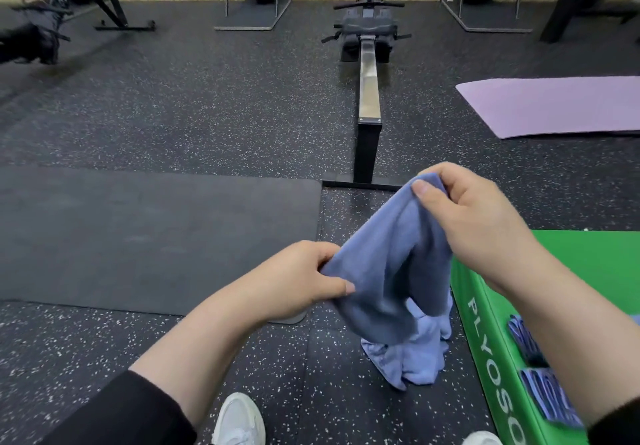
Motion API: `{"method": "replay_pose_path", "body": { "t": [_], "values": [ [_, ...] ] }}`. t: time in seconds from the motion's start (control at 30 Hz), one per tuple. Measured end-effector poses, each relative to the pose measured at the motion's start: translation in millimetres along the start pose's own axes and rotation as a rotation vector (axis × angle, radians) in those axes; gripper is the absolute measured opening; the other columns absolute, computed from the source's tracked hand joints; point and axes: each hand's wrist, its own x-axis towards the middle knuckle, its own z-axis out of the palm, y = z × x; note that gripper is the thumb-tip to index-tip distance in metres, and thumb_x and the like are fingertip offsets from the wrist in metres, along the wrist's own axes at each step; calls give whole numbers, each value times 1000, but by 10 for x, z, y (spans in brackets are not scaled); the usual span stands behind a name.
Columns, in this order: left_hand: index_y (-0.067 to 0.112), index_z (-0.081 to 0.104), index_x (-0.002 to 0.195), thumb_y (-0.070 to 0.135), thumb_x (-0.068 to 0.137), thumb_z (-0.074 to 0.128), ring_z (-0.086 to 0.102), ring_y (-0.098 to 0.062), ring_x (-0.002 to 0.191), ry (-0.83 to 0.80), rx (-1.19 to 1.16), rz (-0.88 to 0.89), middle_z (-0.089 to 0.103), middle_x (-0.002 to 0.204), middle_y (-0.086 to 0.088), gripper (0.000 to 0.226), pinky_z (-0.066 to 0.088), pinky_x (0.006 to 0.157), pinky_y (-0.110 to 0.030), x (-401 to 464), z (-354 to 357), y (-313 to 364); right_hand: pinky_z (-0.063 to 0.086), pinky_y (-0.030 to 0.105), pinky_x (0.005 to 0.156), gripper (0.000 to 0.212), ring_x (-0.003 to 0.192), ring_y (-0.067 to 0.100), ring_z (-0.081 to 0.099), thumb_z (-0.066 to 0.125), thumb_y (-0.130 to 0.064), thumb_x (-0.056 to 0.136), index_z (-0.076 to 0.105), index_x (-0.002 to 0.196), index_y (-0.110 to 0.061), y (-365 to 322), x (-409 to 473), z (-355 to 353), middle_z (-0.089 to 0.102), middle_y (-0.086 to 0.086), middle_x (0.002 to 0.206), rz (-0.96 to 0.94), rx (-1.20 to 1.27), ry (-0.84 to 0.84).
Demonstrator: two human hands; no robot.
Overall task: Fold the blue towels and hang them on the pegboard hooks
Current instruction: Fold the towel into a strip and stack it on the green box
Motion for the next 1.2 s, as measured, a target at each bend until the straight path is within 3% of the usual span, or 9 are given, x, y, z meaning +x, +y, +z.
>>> {"method": "replay_pose_path", "body": {
  "t": [0.1, 0.23, 0.4, 0.57, 0.7, 0.83, 0.97, 1.1, 1.2],
  "values": [
    [14, 60, 81, 29, 86, 70, 47, -13, 63, 113, 217, -70, 60, 71, 0, 18, 34, 57, -30, -2, -114, -108, 43, 35, 70, 15, 69, 7, 50, 57, -26, 101, 65, 91, -18, 78, -12, -102, 64, 3, 77, 38, -55, 70],
    [19, 52, 71, 26, 93, 60, 51, -23, 69, 287, 371, -157, 55, 65, 4, 25, 34, 56, -32, -4, -273, -340, 43, 30, 66, 17, 63, 1, 47, 55, -25, 102, 64, 90, -17, 194, -36, -206, 59, -7, 71, 105, -115, 105],
    [23, 59, 76, 23, 99, 55, 51, -15, 64, 596, 234, -114, 57, 66, 5, 24, 35, 56, -31, -48, -484, -477, 57, 57, 78, 28, 78, 31, 65, 49, -54, 86, 61, 94, -30, 214, -97, -315, 67, 2, 79, 190, -168, 69],
    [16, 63, 79, 25, 99, 59, 44, -14, 57, 780, 72, -101, 58, 66, -2, 22, 32, 52, -31, -51, -511, -396, 56, 56, 82, 23, 82, 32, 67, 48, -49, 89, 60, 92, -30, 230, -114, -349, 67, 0, 80, 175, -208, 91],
    [19, 68, 78, 31, 97, 62, 55, -18, 70, 794, -150, -40, 68, 82, -17, 24, 46, 66, -37, -41, -539, -413, 55, 51, 83, 15, 85, 31, 68, 55, -28, 100, 60, 88, -22, 246, -94, -396, 68, 3, 84, 218, -248, 137],
    [22, 71, 77, 31, 98, 61, 62, -30, 72, 811, -174, -15, 71, 83, -12, 25, 44, 68, -34, -33, -530, -377, 56, 52, 82, 16, 83, 32, 69, 56, -27, 100, 61, 85, -21, 263, -86, -458, 70, 5, 82, 271, -253, 163],
    [24, 74, 79, 32, 96, 65, 64, -25, 76, 820, -241, -2, 73, 83, -7, 21, 45, 72, -35, -14, -573, -368, 56, 48, 81, 15, 84, 32, 70, 57, -24, 100, 63, 87, -21, 229, -96, -486, 71, 5, 82, 287, -238, 168],
    [15, 70, 73, 29, 90, 72, 60, -16, 70, 796, -398, 7, 69, 72, -4, 22, 54, 79, -39, 18, -534, -346, 56, 51, 84, 19, 85, 28, 70, 54, -36, 93, 70, 94, -25, 226, -106, -476, 73, -1, 84, 267, -213, 154],
    [14, 63, 67, 20, 93, 72, 50, -10, 58, 779, -580, -14, 55, 56, 6, 28, 56, 69, -33, 49, -452, -265, 56, 56, 87, 28, 81, 31, 69, 52, -47, 83, 71, 93, -29, 248, -105, -460, 74, 0, 78, 298, -113, 119]
  ]
}}
